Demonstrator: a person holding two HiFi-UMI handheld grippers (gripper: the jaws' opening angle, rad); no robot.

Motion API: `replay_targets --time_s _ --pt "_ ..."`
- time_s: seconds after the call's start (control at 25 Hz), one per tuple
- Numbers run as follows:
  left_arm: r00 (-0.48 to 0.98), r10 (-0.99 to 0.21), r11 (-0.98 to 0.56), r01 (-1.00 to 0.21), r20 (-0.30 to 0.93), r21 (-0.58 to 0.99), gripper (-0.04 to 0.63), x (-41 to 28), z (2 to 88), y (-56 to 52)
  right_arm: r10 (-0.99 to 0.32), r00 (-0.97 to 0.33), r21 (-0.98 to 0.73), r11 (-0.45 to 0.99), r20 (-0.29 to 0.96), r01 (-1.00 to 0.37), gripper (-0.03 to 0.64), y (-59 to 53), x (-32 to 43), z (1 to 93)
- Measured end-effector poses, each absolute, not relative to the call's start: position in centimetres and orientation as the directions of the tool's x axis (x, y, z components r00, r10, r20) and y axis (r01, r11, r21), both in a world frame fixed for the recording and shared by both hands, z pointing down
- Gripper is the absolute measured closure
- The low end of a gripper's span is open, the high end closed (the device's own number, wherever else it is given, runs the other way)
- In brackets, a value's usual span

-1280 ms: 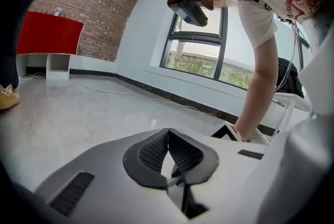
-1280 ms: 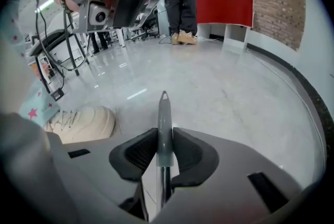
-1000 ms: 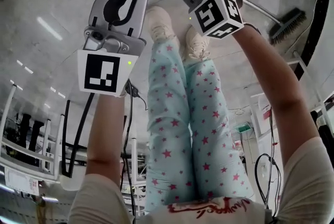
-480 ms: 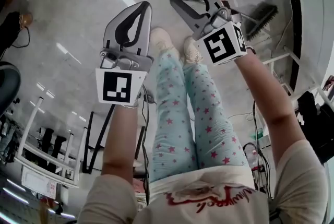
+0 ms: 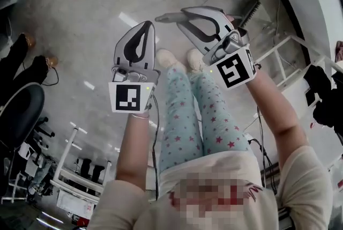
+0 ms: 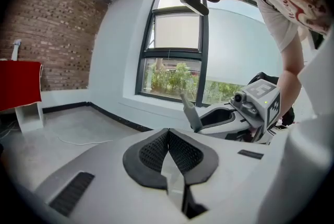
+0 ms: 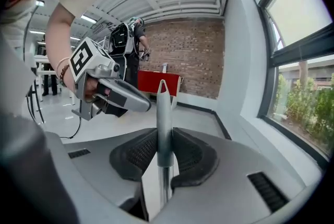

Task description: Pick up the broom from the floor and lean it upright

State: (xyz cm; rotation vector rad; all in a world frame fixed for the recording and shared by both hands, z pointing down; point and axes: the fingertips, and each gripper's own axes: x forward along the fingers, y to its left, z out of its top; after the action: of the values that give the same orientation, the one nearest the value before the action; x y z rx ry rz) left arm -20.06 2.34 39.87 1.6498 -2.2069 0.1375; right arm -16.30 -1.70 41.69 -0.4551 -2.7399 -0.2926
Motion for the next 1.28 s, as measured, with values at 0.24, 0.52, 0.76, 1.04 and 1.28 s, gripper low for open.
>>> replay_targets --time_s 0.24,0.52,0.76,1.04,1.28 --pt "-0.137 -0.931 0.19 -0.973 0.339 0.129 0.574 -17.1 34.7 -2.6 0.145 -0.929 0.149 0.967 0.339 0.206 0.511 -7.7 -12.0 35.5" --pt "0.074 -0.943 -0.022 -0.987 0.323 0.162 0.574 -11.6 33.3 -7.9 0.016 -0.957 0.154 0.986 0.289 0.063 0.511 -10.5 -5.1 31.8" --pt "0.288 -0.905 -0.24 -0.953 0.312 0.184 0.574 -6.8 32.9 -10.6 -0.106 -0.952 0.185 0.981 0.287 -0.054 0.514 -11.9 -0.2 30.4" --pt "0.444 -0.843 -0.407 -0.896 0.303 0.177 0.574 1.1 31.3 -13.1 -0.183 -0.948 0.16 0.977 0.262 -0.144 0.517 -13.8 7.6 28.7" --pt "0.494 -0.816 -0.471 -0.869 0.299 0.15 0.574 8.4 31.0 -14.0 -0.145 -0.959 0.167 0.98 0.243 -0.105 0.517 -13.3 14.9 27.8"
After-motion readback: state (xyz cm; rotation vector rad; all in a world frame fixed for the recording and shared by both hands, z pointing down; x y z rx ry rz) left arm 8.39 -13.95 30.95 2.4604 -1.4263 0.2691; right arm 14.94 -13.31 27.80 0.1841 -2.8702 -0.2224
